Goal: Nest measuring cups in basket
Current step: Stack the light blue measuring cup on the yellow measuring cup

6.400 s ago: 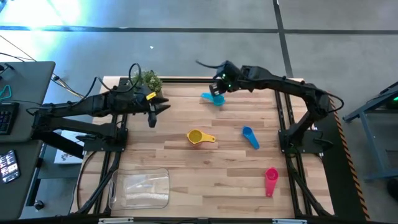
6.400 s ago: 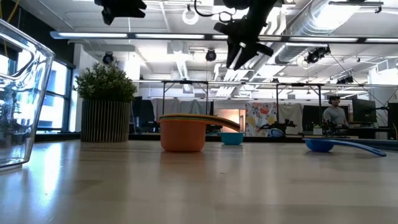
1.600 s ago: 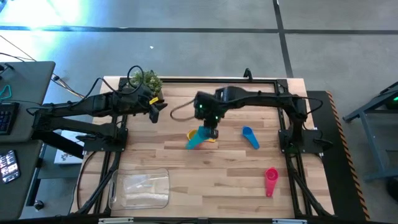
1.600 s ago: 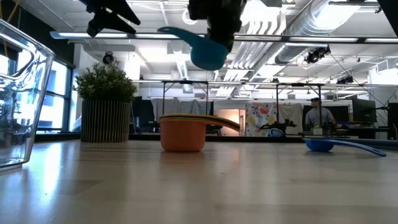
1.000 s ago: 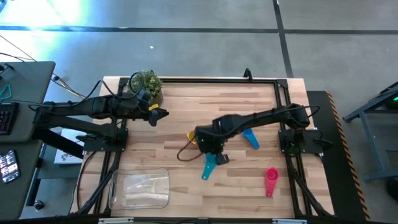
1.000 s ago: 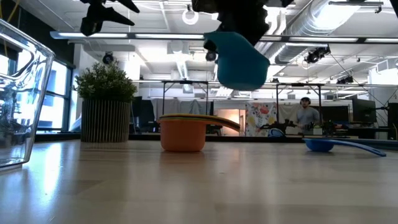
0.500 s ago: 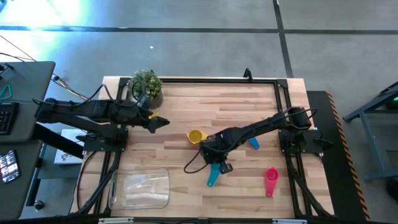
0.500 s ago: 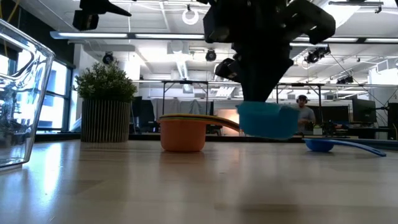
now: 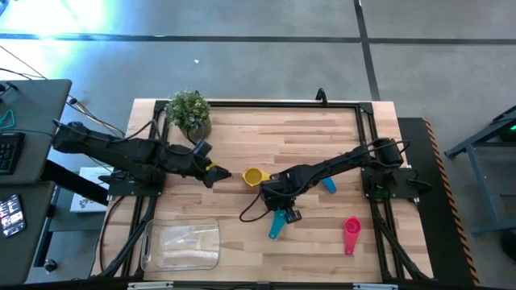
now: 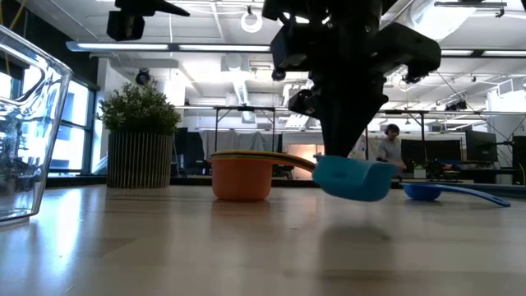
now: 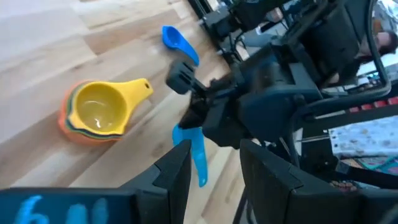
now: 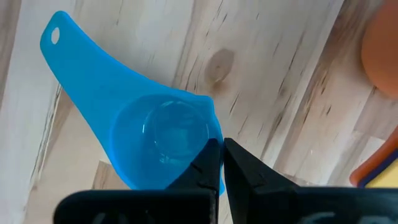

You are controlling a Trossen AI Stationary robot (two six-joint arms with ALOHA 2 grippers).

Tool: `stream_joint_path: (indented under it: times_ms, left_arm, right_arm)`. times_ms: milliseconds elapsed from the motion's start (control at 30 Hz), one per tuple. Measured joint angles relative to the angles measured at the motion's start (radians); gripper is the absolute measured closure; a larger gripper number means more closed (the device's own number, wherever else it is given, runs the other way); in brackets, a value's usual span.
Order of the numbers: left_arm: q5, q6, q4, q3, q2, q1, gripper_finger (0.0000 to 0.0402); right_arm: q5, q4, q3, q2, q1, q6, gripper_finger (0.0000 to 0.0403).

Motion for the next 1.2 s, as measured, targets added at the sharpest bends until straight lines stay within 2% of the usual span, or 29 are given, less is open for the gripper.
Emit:
stream_joint_path:
  times_ms: [367,600,1200]
  left_arm:
    - [0.0,0.0,0.142,0.0,0.055,-0.036,0.0273]
    - [0.0,0.001,0.139,0.0,0.056,-0.035,0.0273]
    - [0.0,0.002,0.141,0.0,0.056,-0.035,0.0273]
  right_arm:
    - [-0.007,0.001,0.0,0.034,0.0,-0.005,0.0403]
    - [-0.022,0.003,0.0,0.038,0.0,-0.007,0.0396]
    - [-0.022,-0.032,0.035,0.038,0.001,0.031,0.0294]
